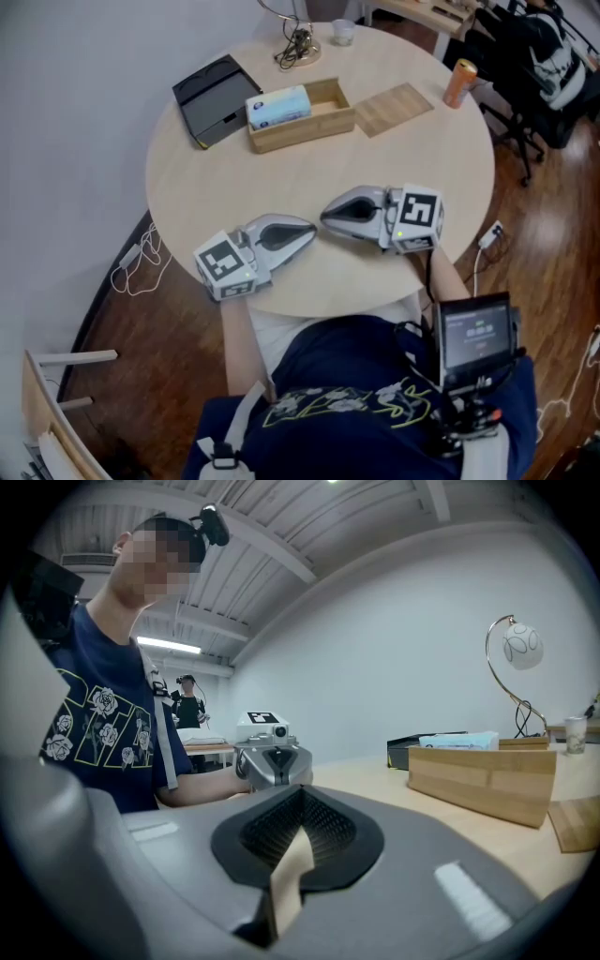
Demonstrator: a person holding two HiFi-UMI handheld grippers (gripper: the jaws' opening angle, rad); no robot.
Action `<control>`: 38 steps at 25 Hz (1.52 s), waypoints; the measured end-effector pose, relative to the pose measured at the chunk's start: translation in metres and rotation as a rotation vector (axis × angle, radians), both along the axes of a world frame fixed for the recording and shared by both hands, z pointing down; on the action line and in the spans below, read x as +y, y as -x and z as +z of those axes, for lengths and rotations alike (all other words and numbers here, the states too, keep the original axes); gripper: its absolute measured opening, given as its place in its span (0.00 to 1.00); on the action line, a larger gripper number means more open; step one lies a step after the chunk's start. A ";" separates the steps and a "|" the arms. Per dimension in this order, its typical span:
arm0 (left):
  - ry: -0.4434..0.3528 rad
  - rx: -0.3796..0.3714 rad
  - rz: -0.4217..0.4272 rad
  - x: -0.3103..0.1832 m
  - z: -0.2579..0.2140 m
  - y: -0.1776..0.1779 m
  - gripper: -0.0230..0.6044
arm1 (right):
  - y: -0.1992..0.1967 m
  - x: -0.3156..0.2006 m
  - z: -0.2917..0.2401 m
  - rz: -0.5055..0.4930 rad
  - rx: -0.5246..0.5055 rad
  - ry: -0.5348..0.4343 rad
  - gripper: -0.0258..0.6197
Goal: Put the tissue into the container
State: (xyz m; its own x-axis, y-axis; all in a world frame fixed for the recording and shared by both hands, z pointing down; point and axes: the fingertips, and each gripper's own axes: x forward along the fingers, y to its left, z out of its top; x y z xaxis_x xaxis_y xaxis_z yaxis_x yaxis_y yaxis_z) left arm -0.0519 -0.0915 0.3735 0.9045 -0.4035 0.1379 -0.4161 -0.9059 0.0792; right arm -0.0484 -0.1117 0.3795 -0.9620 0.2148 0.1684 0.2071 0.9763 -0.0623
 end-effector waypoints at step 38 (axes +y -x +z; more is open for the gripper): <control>-0.003 -0.002 0.002 -0.002 -0.001 0.000 0.04 | 0.000 -0.005 -0.002 0.032 -0.010 0.003 0.04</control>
State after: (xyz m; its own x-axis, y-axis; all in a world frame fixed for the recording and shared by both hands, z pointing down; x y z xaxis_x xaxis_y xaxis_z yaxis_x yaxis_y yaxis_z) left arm -0.0519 -0.0935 0.3726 0.9052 -0.4019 0.1383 -0.4142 -0.9071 0.0752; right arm -0.0488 -0.1170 0.3777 -0.9701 0.1843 0.1577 0.1763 0.9823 -0.0634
